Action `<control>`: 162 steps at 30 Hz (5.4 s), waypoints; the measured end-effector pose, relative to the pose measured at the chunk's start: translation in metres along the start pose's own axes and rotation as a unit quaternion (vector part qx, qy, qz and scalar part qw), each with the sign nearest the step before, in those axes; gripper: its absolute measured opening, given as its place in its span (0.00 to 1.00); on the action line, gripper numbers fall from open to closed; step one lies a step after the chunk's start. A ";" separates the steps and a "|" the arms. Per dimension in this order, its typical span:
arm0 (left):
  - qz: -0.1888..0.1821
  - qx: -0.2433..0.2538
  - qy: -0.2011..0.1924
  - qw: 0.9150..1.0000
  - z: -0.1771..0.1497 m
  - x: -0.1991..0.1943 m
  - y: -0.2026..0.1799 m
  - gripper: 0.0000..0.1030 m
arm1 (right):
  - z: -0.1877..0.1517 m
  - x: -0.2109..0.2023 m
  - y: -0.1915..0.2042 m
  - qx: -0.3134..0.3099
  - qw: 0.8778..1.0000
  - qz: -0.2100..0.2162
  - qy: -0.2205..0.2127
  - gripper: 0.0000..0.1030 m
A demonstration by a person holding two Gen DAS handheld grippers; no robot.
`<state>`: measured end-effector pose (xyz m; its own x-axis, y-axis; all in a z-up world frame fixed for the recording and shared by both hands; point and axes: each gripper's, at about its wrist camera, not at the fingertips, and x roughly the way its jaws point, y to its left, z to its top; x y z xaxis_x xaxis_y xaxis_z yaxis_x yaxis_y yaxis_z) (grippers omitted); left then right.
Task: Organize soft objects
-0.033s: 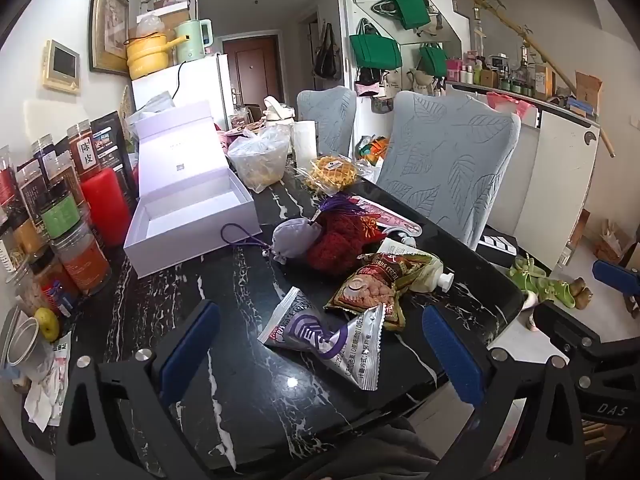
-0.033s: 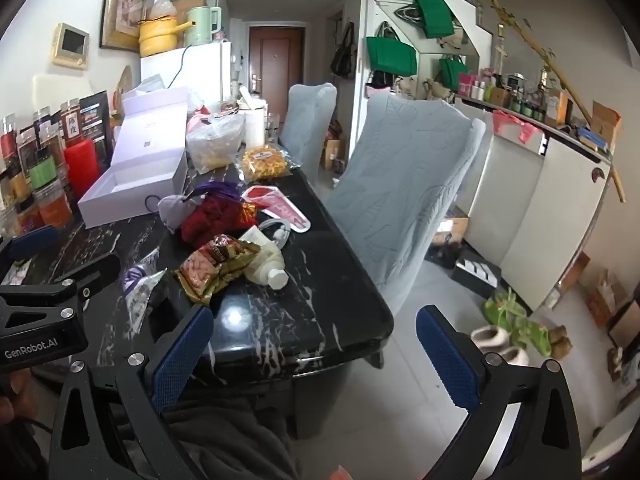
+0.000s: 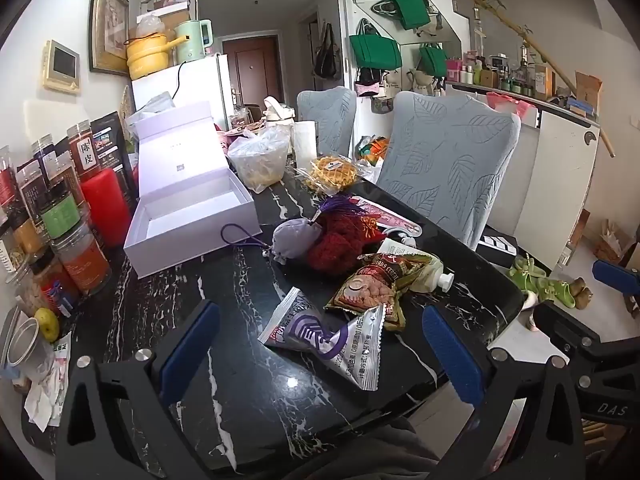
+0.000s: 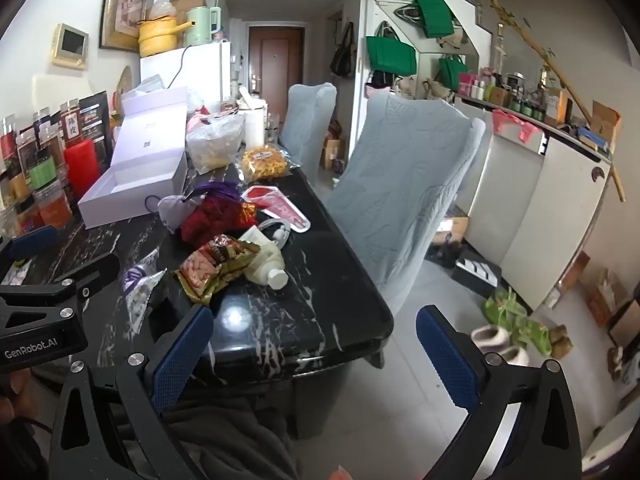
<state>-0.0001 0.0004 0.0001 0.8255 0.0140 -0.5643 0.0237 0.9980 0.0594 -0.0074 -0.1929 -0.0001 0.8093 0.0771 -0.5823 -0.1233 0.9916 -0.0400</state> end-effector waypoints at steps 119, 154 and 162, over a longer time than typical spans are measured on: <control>0.076 -0.093 0.117 0.986 -0.017 0.093 0.022 1.00 | -0.019 0.045 0.000 0.025 0.998 0.031 0.047 1.00; -0.020 -0.062 0.131 0.989 -0.030 0.106 0.013 0.45 | 0.010 0.151 0.016 -0.069 0.988 0.128 0.044 0.79; -0.032 -0.075 0.126 0.989 -0.031 0.105 0.015 0.45 | 0.013 0.161 0.030 -0.085 0.982 0.160 0.052 0.40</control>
<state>0.0691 0.0187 -0.0836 0.6580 -0.0529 -0.7512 -0.0289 0.9950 -0.0954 0.1264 -0.1494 -0.0849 0.6521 0.3619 -0.6662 -0.4623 0.8863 0.0290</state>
